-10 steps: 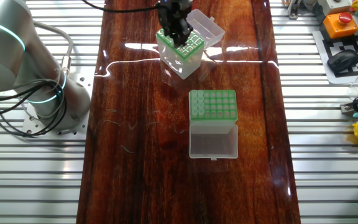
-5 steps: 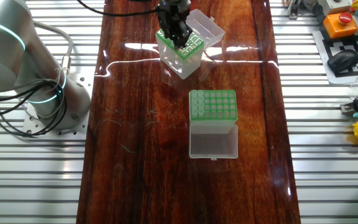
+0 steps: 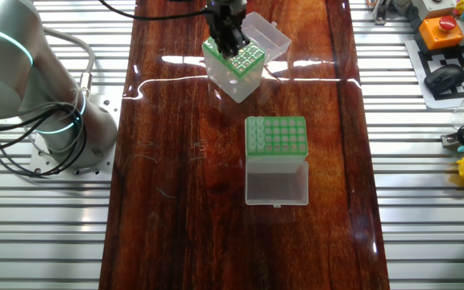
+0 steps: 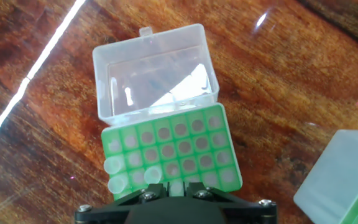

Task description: Transfer all large pipette tips from one holder to another

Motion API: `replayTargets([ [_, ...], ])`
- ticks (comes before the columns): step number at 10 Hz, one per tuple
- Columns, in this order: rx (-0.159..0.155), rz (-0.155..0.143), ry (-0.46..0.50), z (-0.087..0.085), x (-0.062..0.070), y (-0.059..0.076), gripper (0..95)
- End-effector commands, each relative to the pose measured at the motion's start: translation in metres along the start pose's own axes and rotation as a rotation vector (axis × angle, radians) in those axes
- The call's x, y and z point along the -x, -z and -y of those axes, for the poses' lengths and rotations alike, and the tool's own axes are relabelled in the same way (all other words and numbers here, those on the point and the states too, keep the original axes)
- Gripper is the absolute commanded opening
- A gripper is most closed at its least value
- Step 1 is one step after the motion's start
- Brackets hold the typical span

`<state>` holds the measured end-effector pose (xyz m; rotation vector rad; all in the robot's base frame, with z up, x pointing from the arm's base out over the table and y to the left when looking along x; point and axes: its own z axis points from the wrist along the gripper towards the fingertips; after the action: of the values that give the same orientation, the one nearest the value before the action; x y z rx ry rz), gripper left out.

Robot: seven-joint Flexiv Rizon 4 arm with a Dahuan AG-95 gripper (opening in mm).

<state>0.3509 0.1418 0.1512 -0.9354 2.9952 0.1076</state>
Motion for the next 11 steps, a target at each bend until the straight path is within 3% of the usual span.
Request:
replayTargets([
  [1, 0.002, -0.002, 0.001, 0.001, 0.003, 0.007, 0.0],
  [6, -0.003, 0.011, -0.003, 0.001, 0.007, 0.034, 0.0],
  [9, 0.009, 0.019, -0.006, 0.003, 0.003, 0.063, 0.0],
  [11, 0.012, 0.019, -0.005, 0.003, 0.003, 0.076, 0.0],
])
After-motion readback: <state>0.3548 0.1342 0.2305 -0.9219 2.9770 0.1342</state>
